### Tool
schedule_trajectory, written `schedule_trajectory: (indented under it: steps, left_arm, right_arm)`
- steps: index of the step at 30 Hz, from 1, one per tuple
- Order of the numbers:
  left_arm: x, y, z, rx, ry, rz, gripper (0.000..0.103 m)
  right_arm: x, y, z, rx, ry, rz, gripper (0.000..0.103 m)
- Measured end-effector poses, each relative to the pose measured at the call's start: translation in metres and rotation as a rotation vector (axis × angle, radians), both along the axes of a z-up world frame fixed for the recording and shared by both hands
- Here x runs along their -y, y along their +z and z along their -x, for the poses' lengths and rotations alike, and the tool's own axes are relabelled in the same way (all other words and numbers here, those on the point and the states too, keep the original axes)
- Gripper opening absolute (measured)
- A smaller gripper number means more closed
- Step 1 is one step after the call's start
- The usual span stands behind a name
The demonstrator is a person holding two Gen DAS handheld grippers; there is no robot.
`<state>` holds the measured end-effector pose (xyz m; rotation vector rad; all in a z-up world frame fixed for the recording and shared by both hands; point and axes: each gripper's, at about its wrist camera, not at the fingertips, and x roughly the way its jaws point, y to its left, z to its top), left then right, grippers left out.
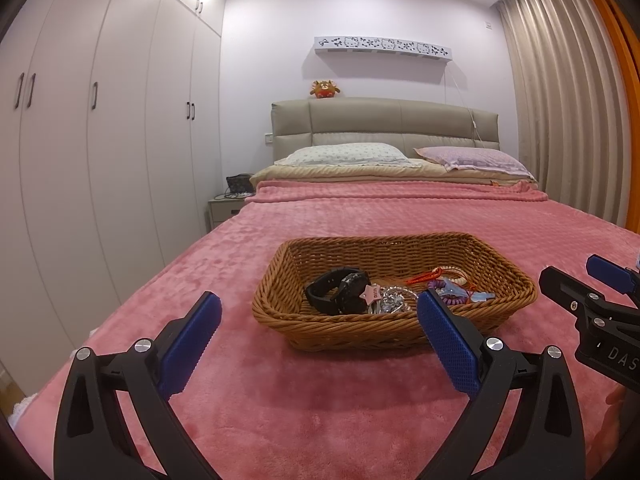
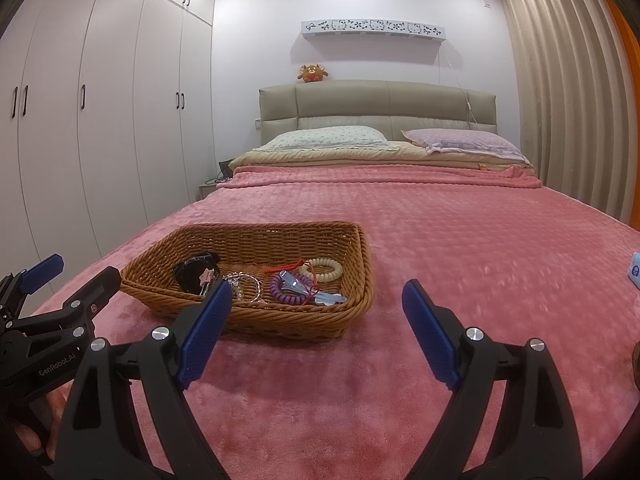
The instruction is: Organize jewelry
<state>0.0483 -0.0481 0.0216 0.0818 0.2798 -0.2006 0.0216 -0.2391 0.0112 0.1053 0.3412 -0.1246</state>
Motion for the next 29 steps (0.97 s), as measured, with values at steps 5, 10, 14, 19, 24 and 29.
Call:
schedule_trajectory:
  steps: [5,10,14,19,24,29]
  left_arm:
    - [0.0005,-0.0011,-0.0011,-0.002,-0.001,-0.001,0.095]
    - [0.0009,-0.0015,0.0001,-0.002,0.000,-0.002,0.095]
    - [0.0007,-0.0014,-0.0002,-0.005,-0.004,-0.002,0.095]
    - [-0.0005,-0.0020,-0.0002,-0.002,-0.008,-0.002,0.095]
    - [-0.0047,-0.0006,-0.0025,-0.021,-0.004,0.019,0.096]
    - [-0.0055,0.0002,-0.0044,-0.028,-0.003,0.025,0.096]
  right_arm:
    - [0.0000,0.0000,-0.0001,0.000,0.000,0.000,0.083]
    - [0.0000,0.0000,-0.0001,-0.001,0.000,0.001,0.083]
    - [0.0001,-0.0001,0.0001,-0.001,0.000,0.000,0.083]
    - [-0.0001,0.0001,-0.0002,0.000,0.000,0.001,0.083]
    - [0.0000,0.0001,0.0004,0.001,-0.001,0.001,0.083]
    - [0.0005,-0.0007,0.0004,-0.002,0.001,0.001,0.083]
